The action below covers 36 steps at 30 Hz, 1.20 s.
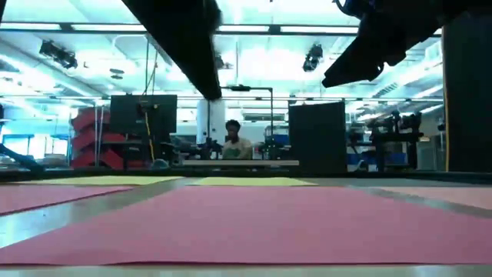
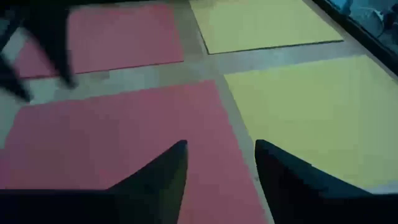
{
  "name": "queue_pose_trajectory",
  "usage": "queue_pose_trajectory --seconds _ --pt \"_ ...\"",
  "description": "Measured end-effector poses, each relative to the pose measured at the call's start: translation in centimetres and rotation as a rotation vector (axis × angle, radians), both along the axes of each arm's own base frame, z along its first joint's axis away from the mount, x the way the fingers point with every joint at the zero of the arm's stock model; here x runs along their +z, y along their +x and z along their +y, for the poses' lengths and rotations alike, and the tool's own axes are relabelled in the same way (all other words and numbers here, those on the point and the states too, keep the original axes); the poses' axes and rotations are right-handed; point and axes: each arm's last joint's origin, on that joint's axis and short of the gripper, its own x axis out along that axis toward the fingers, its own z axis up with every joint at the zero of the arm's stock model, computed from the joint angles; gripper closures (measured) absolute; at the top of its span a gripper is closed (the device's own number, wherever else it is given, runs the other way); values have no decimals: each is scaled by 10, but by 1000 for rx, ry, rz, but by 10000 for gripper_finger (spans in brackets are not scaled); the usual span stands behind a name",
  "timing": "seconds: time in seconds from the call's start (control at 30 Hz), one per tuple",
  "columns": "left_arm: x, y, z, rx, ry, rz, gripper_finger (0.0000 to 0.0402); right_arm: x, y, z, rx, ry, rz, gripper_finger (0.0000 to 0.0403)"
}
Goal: Organize paper
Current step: Stack the yellow paper on top of the yellow paper
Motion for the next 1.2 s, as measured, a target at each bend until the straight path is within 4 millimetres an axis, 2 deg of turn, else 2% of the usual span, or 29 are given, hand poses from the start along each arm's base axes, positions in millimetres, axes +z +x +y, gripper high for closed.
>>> queue_pose_trajectory --seconds 0.17,0.33,0.5,0.63,0.8,1.0,1.2 --pt "3 -44 29 113 -22 -93 195 0 0 0 4 -5 -1 241" --pt "-14 -79 60 204 -116 -213 199 2 2 -1 -3 3 -26 241" --pt "-30 -101 90 304 -118 -207 199 4 5 -8 4 34 -43 241" --pt "-31 -109 113 371 -98 -194 199 4 8 -20 3 50 -33 241" --pt "-38 -118 141 458 -26 -14 200 5 12 -39 10 34 -33 240" --pt "-39 -119 161 343 33 126 200 6 15 -55 69 -14 -34 241" --pt "-43 -115 194 292 -62 204 200 4 20 -66 117 3 -37 241"
